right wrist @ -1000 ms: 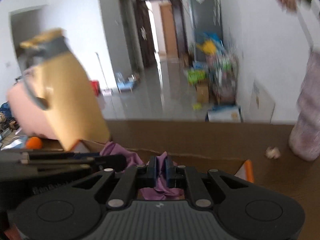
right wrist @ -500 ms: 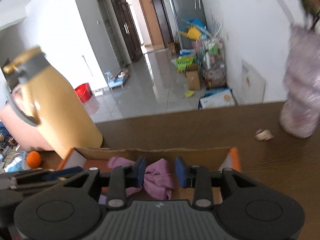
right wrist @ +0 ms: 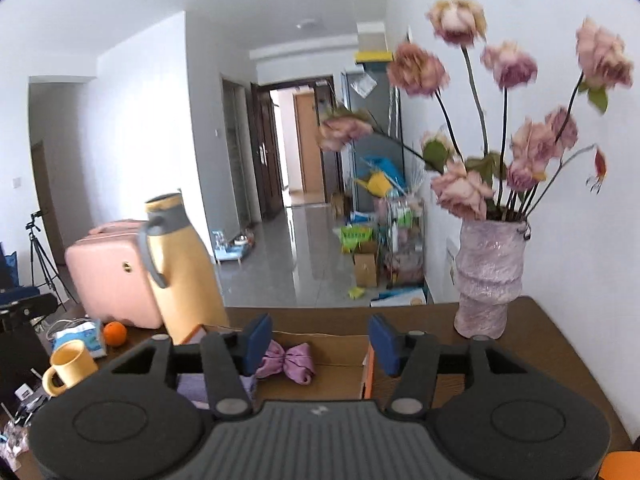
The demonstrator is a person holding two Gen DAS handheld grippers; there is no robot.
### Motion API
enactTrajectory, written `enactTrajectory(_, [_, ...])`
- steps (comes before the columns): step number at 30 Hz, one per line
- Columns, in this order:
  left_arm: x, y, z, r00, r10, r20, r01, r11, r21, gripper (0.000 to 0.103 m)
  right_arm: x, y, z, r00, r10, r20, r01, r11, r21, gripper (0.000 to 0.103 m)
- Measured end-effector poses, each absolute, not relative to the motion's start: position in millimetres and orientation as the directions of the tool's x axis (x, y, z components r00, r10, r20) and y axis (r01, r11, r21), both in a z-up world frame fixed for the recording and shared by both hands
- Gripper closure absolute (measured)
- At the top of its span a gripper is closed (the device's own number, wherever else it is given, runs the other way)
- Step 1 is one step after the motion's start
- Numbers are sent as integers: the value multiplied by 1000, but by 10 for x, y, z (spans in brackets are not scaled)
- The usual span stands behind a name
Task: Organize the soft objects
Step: 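Withdraw both grippers from the box back over the table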
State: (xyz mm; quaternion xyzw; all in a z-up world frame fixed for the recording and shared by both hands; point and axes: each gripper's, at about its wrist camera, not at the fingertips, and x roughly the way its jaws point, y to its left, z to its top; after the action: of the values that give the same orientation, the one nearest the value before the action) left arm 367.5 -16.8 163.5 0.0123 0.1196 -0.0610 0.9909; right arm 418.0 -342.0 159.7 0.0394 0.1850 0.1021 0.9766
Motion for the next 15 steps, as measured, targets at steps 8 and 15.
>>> enactTrajectory(8, [2910,-279,1177,985,-53,-165,61,997,47,17,3438,-3182,1472,947,194,-256,-188,981,48,35])
enactTrajectory(15, [2027,-340,663,988,-49,-145,59,996,67,5,2586,-3063,956,961,176,-211,-193,979,-63,22])
